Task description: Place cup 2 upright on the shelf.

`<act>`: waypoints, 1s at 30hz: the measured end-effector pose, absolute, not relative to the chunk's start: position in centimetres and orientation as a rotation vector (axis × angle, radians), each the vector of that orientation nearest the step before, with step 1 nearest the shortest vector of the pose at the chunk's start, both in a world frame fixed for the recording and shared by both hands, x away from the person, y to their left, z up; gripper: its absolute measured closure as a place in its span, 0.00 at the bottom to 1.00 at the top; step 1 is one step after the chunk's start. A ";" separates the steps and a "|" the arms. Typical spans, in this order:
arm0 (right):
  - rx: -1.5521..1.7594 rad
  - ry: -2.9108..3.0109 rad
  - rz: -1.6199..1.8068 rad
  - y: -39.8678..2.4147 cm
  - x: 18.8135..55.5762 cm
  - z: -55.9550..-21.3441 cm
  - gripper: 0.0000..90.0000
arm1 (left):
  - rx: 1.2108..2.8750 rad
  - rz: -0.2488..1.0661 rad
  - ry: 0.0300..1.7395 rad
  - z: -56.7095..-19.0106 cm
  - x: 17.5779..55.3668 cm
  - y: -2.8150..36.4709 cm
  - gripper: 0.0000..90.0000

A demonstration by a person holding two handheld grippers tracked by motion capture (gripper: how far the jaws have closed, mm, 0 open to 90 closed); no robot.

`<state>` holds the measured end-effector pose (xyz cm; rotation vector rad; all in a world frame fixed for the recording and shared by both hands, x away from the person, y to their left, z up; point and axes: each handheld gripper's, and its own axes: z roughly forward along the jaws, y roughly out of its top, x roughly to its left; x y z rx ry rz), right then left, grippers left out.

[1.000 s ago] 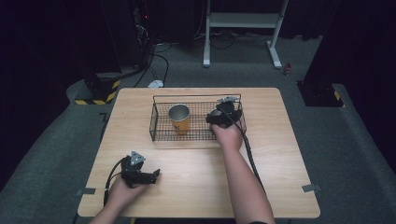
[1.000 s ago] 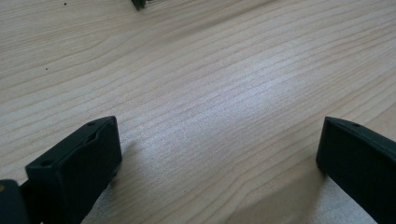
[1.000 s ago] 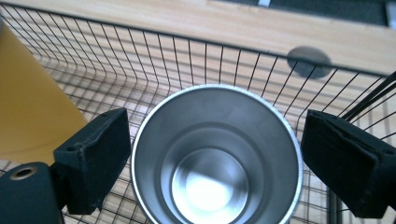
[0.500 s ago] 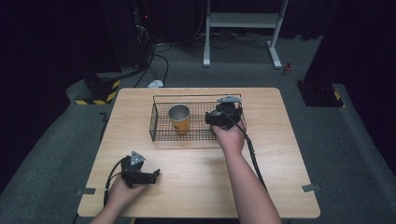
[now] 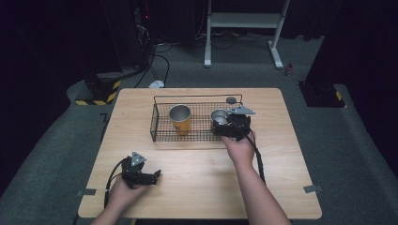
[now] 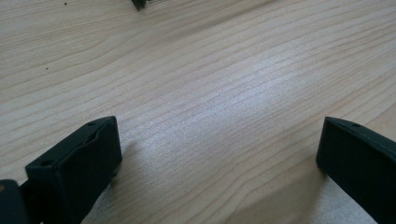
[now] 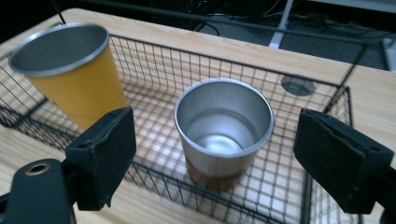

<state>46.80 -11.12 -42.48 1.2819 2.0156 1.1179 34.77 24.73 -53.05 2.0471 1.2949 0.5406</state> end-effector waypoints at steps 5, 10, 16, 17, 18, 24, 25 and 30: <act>1.260 2.024 1.118 -12.3 44.8 -43.5 0.16 | 2.047 0.541 1.295 -53.1 34.8 24.7 0.00; 1.248 2.042 1.111 -13.4 43.2 -44.6 0.16 | 2.047 0.541 1.295 -53.0 34.8 24.7 0.00; 1.249 2.061 1.105 -15.3 40.4 -46.6 0.16 | 2.047 0.541 1.295 -53.1 34.8 24.7 0.00; 1.244 2.064 1.098 -15.6 40.0 -46.9 0.16 | 2.047 0.541 1.295 -53.1 34.8 24.7 0.00; 1.251 2.067 1.091 -15.9 39.7 -47.1 0.16 | 2.047 0.541 1.295 -53.1 34.8 24.7 0.00; 1.278 2.086 1.043 -17.7 37.9 -48.9 0.15 | 2.048 0.540 1.294 -53.0 34.8 24.7 0.00; 1.291 2.085 1.038 -17.9 37.6 -49.1 0.15 | 2.050 0.542 1.292 -53.0 34.8 24.8 0.00; 1.313 2.109 0.983 -19.4 36.3 -50.5 0.15 | 2.049 0.542 1.294 -53.0 34.8 24.7 0.00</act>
